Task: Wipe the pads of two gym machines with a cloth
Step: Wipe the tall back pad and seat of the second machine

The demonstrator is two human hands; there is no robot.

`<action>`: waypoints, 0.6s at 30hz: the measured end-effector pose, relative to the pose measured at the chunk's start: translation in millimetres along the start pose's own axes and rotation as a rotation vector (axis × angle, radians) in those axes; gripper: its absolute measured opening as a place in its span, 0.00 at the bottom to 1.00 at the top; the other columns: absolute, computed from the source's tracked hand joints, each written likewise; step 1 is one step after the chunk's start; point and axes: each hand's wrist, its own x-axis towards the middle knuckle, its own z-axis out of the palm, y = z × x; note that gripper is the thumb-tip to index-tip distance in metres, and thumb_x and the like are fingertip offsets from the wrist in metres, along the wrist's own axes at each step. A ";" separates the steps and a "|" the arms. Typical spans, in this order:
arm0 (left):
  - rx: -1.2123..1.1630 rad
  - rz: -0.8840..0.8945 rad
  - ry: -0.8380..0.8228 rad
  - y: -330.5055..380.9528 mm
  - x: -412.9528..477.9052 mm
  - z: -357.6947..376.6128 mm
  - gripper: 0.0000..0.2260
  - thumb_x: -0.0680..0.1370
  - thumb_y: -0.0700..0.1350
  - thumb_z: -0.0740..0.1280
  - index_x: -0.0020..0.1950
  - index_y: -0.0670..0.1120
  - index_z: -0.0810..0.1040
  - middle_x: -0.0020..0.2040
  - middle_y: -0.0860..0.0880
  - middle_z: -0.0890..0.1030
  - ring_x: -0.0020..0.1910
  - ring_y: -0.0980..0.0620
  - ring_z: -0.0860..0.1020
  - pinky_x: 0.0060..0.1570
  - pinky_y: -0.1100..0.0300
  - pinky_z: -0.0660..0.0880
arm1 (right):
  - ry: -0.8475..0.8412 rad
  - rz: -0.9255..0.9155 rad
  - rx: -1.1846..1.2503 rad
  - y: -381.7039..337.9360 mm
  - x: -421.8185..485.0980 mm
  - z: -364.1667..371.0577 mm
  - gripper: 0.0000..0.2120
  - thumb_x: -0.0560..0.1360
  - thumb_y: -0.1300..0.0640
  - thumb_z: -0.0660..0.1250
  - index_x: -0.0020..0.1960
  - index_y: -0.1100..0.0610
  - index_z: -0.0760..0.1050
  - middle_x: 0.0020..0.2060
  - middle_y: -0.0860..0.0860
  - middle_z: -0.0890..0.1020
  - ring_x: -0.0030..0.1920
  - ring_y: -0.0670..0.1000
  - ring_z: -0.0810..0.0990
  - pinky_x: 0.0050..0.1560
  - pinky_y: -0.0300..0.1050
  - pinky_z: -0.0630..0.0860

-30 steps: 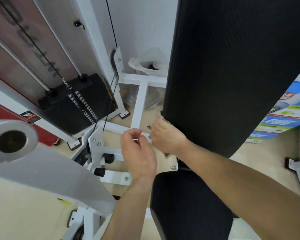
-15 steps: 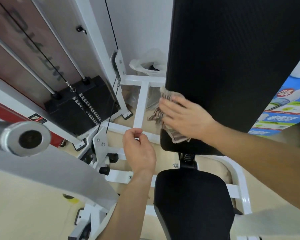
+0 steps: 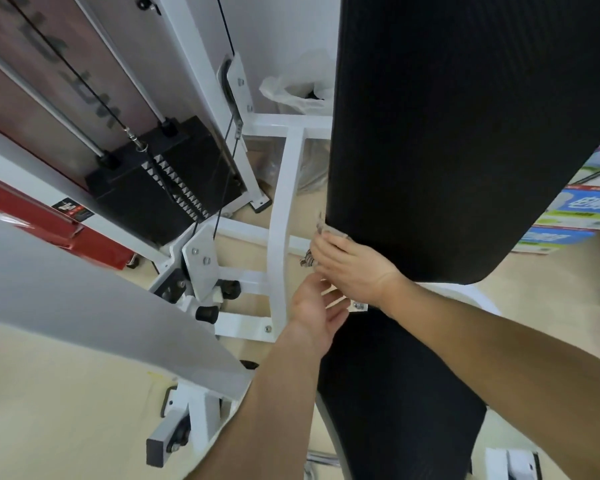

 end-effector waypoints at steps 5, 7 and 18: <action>-0.038 -0.027 -0.138 -25.4 5.7 31.4 0.18 0.83 0.52 0.59 0.66 0.43 0.77 0.60 0.44 0.82 0.61 0.46 0.79 0.69 0.49 0.71 | 0.026 0.061 -0.069 9.8 -68.8 21.1 0.31 0.80 0.53 0.46 0.80 0.62 0.41 0.78 0.61 0.35 0.78 0.62 0.34 0.76 0.58 0.32; 0.018 -0.062 -0.224 -38.3 2.0 51.5 0.18 0.82 0.53 0.60 0.65 0.44 0.78 0.60 0.44 0.83 0.61 0.47 0.79 0.69 0.49 0.70 | 0.051 0.126 -0.033 16.7 -112.1 39.1 0.30 0.81 0.56 0.43 0.80 0.61 0.39 0.79 0.59 0.37 0.79 0.60 0.37 0.78 0.56 0.35; 0.205 0.148 -0.316 -91.5 -10.1 136.7 0.08 0.82 0.44 0.63 0.58 0.51 0.80 0.53 0.51 0.84 0.57 0.49 0.82 0.59 0.53 0.75 | 0.223 0.649 0.313 11.2 -209.9 82.5 0.21 0.80 0.57 0.58 0.73 0.58 0.65 0.80 0.55 0.46 0.79 0.58 0.50 0.78 0.58 0.49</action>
